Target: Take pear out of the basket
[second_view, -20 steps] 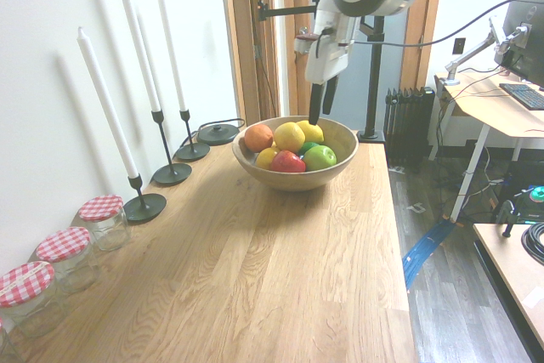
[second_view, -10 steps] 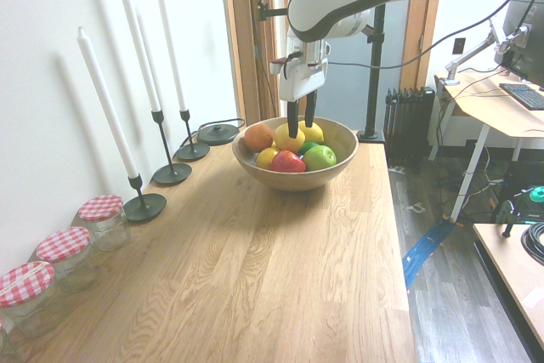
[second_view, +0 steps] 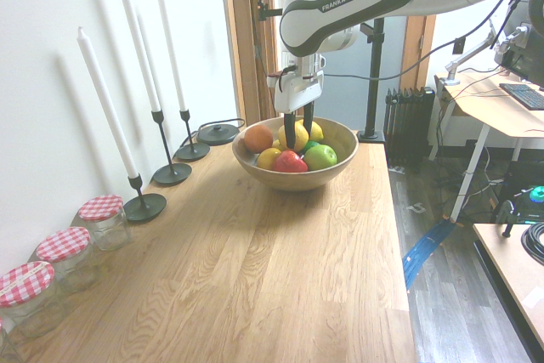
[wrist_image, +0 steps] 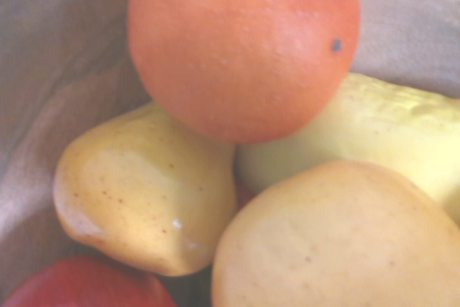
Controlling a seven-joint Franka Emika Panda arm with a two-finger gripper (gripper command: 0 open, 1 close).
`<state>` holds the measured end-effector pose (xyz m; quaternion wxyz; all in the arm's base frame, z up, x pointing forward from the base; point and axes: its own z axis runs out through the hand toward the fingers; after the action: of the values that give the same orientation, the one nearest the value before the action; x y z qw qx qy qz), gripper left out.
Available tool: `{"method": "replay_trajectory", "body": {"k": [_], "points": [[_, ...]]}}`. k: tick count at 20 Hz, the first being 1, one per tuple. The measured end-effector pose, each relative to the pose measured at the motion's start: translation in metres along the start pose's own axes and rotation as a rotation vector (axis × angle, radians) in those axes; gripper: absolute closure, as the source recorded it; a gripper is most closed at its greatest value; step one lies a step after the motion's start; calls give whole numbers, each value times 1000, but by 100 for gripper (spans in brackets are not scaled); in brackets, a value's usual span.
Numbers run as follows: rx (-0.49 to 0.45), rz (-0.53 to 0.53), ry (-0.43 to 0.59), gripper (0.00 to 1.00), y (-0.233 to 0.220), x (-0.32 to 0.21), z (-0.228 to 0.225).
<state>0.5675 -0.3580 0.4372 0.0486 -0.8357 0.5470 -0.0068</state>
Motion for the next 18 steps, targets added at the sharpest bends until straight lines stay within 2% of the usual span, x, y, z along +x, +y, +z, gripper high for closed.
{"method": "replay_trajectory", "body": {"k": [14,18], "points": [[6,-20,6,100,-11,-6,-4],[29,-30,26,100,-14,-12,-25]]}}
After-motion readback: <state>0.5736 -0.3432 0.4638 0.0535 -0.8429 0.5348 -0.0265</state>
